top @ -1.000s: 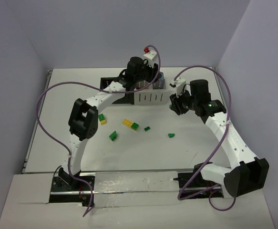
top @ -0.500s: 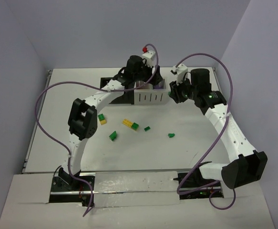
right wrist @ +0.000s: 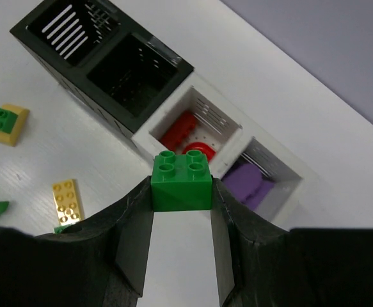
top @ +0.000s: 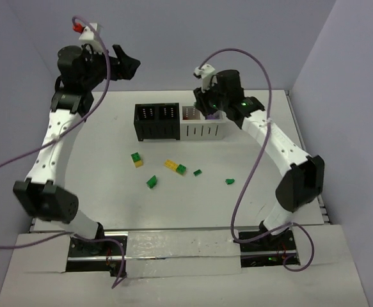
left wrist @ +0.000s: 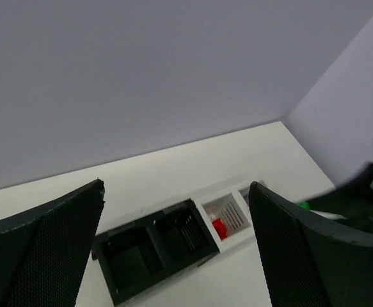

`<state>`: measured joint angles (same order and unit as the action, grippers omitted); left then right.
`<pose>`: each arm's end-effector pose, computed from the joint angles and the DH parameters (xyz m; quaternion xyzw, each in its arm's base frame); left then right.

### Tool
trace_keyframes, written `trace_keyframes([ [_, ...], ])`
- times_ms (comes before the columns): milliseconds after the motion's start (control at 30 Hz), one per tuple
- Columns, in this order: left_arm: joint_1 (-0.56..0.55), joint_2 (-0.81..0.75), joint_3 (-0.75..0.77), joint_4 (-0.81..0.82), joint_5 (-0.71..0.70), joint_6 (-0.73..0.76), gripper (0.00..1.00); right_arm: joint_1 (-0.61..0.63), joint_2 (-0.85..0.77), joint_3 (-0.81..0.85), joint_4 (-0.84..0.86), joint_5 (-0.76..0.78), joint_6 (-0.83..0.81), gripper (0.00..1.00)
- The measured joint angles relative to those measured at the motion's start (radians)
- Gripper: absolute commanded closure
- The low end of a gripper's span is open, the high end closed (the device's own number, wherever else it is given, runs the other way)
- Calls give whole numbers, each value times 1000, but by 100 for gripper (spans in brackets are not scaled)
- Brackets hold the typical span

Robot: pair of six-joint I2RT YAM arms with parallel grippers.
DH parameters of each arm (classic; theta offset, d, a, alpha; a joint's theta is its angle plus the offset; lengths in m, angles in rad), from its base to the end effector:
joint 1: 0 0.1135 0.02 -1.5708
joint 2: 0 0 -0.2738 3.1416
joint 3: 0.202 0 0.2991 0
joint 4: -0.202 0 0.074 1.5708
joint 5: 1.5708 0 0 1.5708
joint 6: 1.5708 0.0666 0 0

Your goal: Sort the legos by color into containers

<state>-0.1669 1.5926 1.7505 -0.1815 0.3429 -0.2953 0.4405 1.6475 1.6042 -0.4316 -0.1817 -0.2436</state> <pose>0.4327 -0.0956 0.4893 0.0737 0.7111 -0.2765 0.6422 0.4113 0.2072 0.3700 -0.3296 0.7850 0.1281 0.5087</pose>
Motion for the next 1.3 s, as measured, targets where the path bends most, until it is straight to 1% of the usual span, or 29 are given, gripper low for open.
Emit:
trace_keyframes([
  [67, 1, -131, -143, -18, 6, 26, 1, 45, 70, 48, 21, 13, 8, 100],
  [133, 16, -217, -253, -35, 12, 45, 1, 82, 132, 83, 41, 26, 19, 100],
  [200, 45, -254, -321, -53, 22, 57, 1, 112, 186, 111, 50, 33, 29, 100],
  [300, 78, -265, -411, -81, 27, 76, 1, 138, 264, 175, 58, 36, 50, 100],
  [433, 90, -266, -486, -135, 43, 101, 1, 150, 344, 248, 77, 42, 68, 100],
  [600, 94, -287, -546, -153, 60, 141, 2, 158, 427, 334, 77, 56, 71, 100],
  [667, 103, -291, -564, -167, 85, 178, 4, 159, 443, 343, 77, 58, 71, 99],
  [800, 120, -283, -600, -213, 163, 312, 7, 159, 465, 343, 73, 60, 70, 96],
  [933, 129, -278, -686, -242, 225, 459, 9, 161, 477, 343, 72, 59, 68, 85],
  [967, 129, -275, -708, -242, 228, 486, 10, 162, 478, 342, 72, 60, 67, 75],
  [1067, 130, -256, -759, -245, 243, 562, 11, 167, 482, 342, 72, 61, 66, 60],
  [1100, 130, -247, -768, -245, 251, 583, 11, 169, 483, 342, 72, 61, 65, 53],
  [1133, 130, -238, -775, -243, 260, 605, 12, 171, 484, 341, 72, 61, 64, 47],
  [1200, 130, -222, -790, -235, 276, 645, 12, 175, 484, 339, 72, 61, 63, 43],
  [1300, 130, -188, -803, -227, 301, 716, 14, 180, 484, 339, 72, 62, 61, 35],
])
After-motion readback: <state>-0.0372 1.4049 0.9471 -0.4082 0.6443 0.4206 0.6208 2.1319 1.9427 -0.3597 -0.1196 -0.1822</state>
